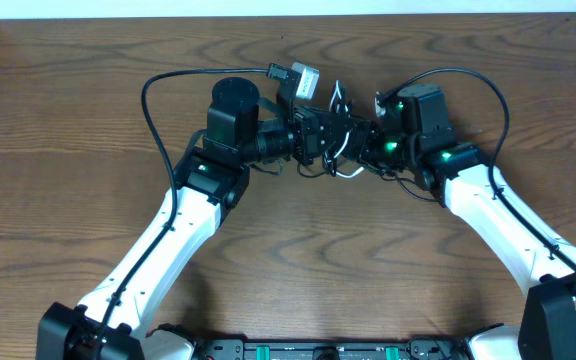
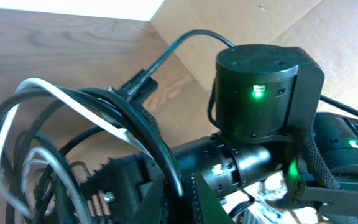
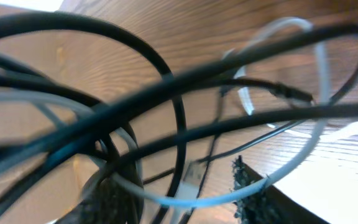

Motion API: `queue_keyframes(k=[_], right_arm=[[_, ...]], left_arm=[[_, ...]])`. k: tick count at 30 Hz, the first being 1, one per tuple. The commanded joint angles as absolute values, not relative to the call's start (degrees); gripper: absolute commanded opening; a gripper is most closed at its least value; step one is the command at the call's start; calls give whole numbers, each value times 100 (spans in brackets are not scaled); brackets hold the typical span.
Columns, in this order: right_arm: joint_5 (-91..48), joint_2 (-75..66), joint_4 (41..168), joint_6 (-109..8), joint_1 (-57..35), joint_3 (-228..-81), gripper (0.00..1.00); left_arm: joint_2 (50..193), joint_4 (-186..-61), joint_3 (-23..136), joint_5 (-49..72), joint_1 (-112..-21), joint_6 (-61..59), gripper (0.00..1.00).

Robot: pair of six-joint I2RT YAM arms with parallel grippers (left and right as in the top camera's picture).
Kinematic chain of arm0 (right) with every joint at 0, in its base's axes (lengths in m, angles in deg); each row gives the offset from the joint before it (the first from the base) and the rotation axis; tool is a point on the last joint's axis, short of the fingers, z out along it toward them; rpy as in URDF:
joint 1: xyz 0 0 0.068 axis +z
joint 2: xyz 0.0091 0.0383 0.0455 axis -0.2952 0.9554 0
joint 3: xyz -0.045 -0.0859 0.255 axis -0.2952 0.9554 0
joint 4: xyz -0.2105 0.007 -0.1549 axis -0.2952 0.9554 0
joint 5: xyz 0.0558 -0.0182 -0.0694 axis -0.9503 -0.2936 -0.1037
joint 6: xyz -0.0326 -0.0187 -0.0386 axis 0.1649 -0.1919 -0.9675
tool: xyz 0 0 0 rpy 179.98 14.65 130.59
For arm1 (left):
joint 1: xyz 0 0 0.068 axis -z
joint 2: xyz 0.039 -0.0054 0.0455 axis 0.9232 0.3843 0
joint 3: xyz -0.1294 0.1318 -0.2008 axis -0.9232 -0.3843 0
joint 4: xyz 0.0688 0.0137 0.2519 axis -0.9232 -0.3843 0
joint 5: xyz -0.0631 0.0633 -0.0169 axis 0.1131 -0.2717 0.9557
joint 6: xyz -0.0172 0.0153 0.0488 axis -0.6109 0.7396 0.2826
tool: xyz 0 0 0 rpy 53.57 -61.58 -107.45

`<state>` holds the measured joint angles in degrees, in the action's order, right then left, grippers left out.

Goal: Untangle cables

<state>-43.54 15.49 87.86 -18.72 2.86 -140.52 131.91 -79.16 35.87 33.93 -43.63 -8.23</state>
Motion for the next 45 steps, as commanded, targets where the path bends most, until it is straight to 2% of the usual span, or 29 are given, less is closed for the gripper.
queue_keyframes(k=[1,5,9,15,22,27,30,32,37,41,42,45], right_arm=[[-2726,1691,9107,-1869,304,-14009,47],[-2016,1691,9507,-1874,243,-14009,46],[-1183,1695,10102,-1876,181,-14009,40],[290,1695,10856,-1880,129,-14009,41],[0,1693,10626,-3019,103,-14009,38],[432,1684,10703,-3146,-28,-14009,33],[317,1671,10642,-3148,-201,-14011,39],[-215,1630,10532,-3305,-334,-14015,40],[-2389,1437,9894,-4379,-651,-14015,39],[-1968,1239,9909,-4403,-826,-14015,38],[-2057,1097,9949,-4542,-922,-14015,36],[-2658,799,9920,-4814,-1056,-14015,20]], left_arm=[[13084,-7654,3659,4306,-4343,-1020,8],[13082,-7630,3659,4378,-4383,-1020,8],[13060,-7413,3659,4376,-4595,-1020,7],[13049,-7315,3659,4311,-5371,-1017,8],[13053,-7643,3659,4239,-6061,-766,7],[13053,-8624,3659,3310,-6315,-348,7],[13053,-9289,3657,2660,-6372,-95,7],[13058,-9750,3659,2285,-6367,67,7],[13097,-10449,3657,2195,-6330,410,8],[13097,-10893,3657,1170,-6332,764,8],[13097,-11140,3657,191,-6332,757,7],[13097,-11477,3657,-987,-6332,482,7]])
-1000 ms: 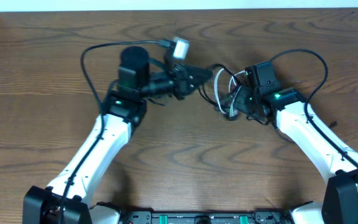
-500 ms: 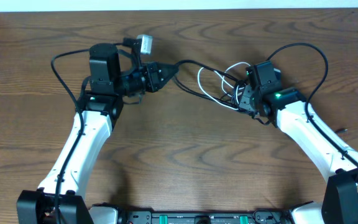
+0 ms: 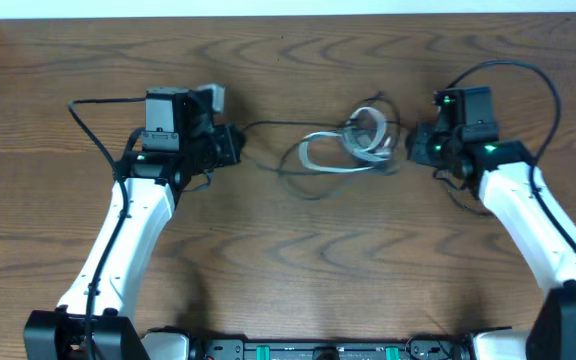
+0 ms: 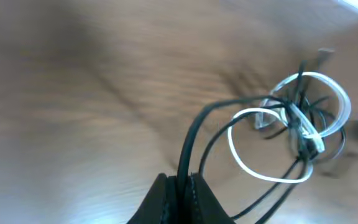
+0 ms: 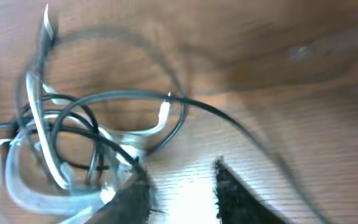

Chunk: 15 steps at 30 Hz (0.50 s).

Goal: Untangle cables

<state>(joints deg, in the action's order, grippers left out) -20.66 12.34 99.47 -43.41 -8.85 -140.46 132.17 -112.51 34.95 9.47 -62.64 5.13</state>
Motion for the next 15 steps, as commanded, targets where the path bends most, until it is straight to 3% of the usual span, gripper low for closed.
queue_keyframes(k=[1,4,7,11,15], right_arm=[[-2936,703,9892,-4910,-1091,-14015,17],[-3771,495,9776,-5227,-1123,-14015,22],[-4295,515,9839,-5268,-1010,-14011,30],[-4603,699,9864,-5270,-660,-14009,42],[-4593,1005,9704,-5620,-151,-14009,47]], left_arm=[[13097,-11544,3657,-1114,-6332,397,8],[13097,-11667,3657,-828,-6330,305,7],[13103,-11660,3657,438,-6330,309,7],[13167,-11671,3653,1034,-6186,309,7],[13278,-11627,3653,1336,-5827,307,8]])
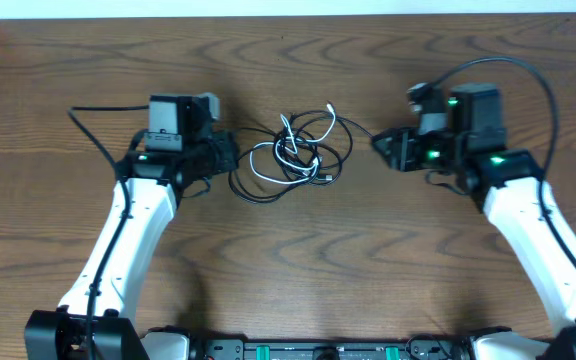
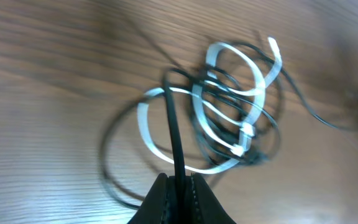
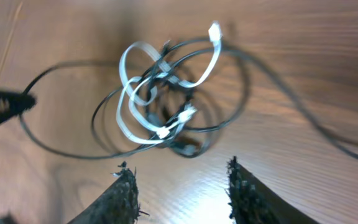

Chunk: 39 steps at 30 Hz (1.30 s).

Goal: Untangle cables

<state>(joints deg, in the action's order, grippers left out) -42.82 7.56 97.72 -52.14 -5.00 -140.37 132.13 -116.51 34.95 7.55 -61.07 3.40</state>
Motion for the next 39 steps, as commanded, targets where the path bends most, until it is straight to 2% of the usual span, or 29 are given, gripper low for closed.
queue_keyframes(k=[1,7,9,12,14,19,28,31,35,36,39], right_arm=[[-4593,1081,9645,-5753,-52,-14009,47],[-4593,1813,8963,-6512,477,-14009,49],[-4593,2366,8281,-6794,833,-14009,57],[-4538,2786,7577,-6829,1123,-14009,64],[-3845,3029,7053,-6805,1370,-14009,68],[-2516,3236,6445,-6722,1676,-14009,68],[-2492,3879,5536,-6221,1727,-14020,61],[-2527,4124,5193,-6003,1727,-14101,50],[-3041,4200,5186,-5946,1727,-14310,9],[-3056,4178,5234,-5919,1727,-14339,1],[-3049,3969,5510,-5793,1668,-14389,1]], left_arm=[[13313,-11606,3653,1323,-5722,309,8],[13565,-11498,3653,877,-5305,305,8],[13565,-11470,3653,809,-5338,296,8],[13565,-11459,3653,702,-5465,132,8],[13565,-11457,3653,704,-5572,27,8],[13565,-11457,3653,704,-5624,27,7],[13565,-11459,3653,706,-5624,25,7],[13565,-11459,3653,706,-5624,27,8],[13565,-11463,3653,706,-5624,27,8],[13565,-11483,3653,706,-5624,27,8],[13565,-11520,3653,706,-5624,27,8]])
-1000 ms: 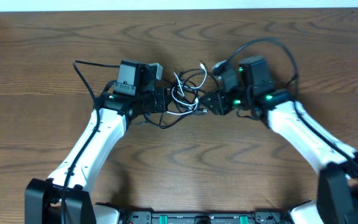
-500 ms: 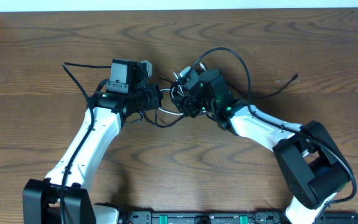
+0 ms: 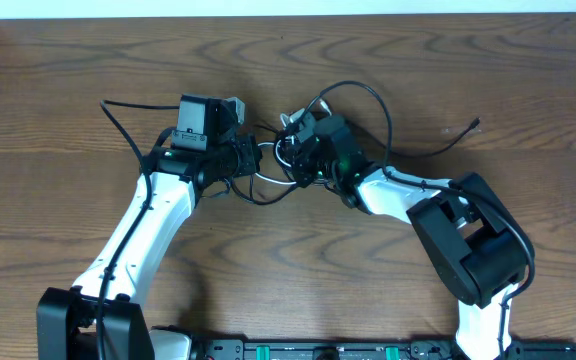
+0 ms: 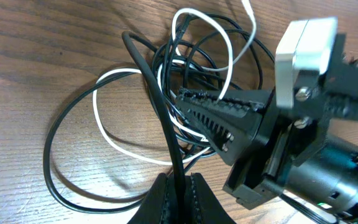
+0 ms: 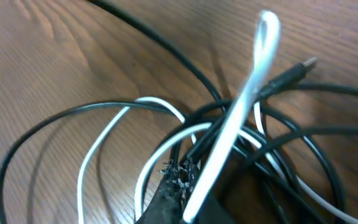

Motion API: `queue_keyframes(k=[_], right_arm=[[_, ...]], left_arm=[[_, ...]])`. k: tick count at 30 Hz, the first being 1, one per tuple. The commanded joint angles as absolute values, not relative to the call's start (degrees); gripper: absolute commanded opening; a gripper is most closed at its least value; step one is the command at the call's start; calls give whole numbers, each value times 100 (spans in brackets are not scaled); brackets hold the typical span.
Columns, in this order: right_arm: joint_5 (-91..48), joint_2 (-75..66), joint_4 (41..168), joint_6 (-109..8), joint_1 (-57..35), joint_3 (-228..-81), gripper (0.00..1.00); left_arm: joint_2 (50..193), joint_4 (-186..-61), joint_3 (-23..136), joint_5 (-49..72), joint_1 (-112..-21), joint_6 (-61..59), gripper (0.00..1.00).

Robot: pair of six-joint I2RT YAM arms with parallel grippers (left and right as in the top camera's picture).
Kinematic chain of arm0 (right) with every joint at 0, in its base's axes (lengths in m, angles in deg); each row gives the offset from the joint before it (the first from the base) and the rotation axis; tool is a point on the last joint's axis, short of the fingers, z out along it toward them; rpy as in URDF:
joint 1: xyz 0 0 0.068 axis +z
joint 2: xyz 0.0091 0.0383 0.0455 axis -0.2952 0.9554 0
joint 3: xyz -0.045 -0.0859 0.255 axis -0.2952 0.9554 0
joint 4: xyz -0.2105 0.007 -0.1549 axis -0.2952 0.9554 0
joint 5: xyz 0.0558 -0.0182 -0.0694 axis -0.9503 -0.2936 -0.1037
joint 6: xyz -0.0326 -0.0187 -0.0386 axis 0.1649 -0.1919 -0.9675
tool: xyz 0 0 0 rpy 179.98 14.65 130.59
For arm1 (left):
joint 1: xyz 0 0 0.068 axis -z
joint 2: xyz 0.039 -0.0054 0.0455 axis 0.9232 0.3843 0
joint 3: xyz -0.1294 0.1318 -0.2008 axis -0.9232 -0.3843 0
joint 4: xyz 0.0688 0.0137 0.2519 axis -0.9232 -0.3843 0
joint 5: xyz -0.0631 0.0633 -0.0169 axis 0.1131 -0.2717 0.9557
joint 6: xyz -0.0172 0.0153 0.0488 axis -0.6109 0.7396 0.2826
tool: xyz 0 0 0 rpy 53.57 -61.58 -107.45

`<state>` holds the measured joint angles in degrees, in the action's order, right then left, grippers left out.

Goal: Untangle cables

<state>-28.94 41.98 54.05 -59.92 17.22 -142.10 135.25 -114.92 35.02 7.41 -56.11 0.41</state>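
Note:
A tangle of black and white cables point(image 3: 286, 160) lies on the wooden table point(image 3: 68, 220), between my two grippers. In the left wrist view, my left gripper point(image 4: 180, 184) is shut on a black cable point(image 4: 160, 118) that leads up into the knot. My right gripper point(image 3: 298, 158) reaches into the knot from the right, its serrated fingers point(image 4: 219, 106) among the loops. The right wrist view shows that gripper point(image 5: 182, 173) shut on a black strand, with a white cable point(image 5: 241, 112) crossing in front. A white loop point(image 4: 114, 134) lies to the left.
One black cable arcs from the knot towards the back and trails right to a loose end point(image 3: 473, 125). A small plug point(image 5: 306, 64) shows at the knot's edge. The left arm's own lead point(image 3: 118, 115) loops out to the left.
My right gripper was open and well to the right of the tangle; now it is in the tangle and shut on a black strand. My left gripper, still holding its cable, is a little further right.
Both grippers were close together in the knot at the table's centre. Then they stood far apart, the left shut on a black cable and the bundle stretched between them. Then the bundle lay slack near the left gripper with the right open. Now both grip it.

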Motion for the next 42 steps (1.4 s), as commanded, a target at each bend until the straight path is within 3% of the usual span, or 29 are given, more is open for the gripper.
queue_keyframes(k=[1,8,16,25,29,36,42], right_arm=[[-3054,3807,5667,-5675,1615,-14389,1],[-4558,1748,7352,-5607,605,-14389,1],[-4614,-200,9179,-5694,-1228,-14389,1],[-2086,-350,10366,-5231,-1869,-14387,1],[-2016,-339,10384,-5216,-1897,-14389,1],[-127,-320,10578,-4755,-1902,-14387,1],[65,-112,10637,-4317,-1899,-14387,1]], left_arm=[[13565,-11520,3653,706,-5624,27,8],[13567,-11522,3653,691,-5624,36,8],[13764,-11520,3651,486,-5618,32,8],[14677,-11516,3651,361,-5618,32,8],[15060,-11590,3651,-585,-5620,30,8],[15217,-11953,3651,-2625,-5624,-539,8],[15217,-11946,3651,-2677,-5624,-1535,8]])
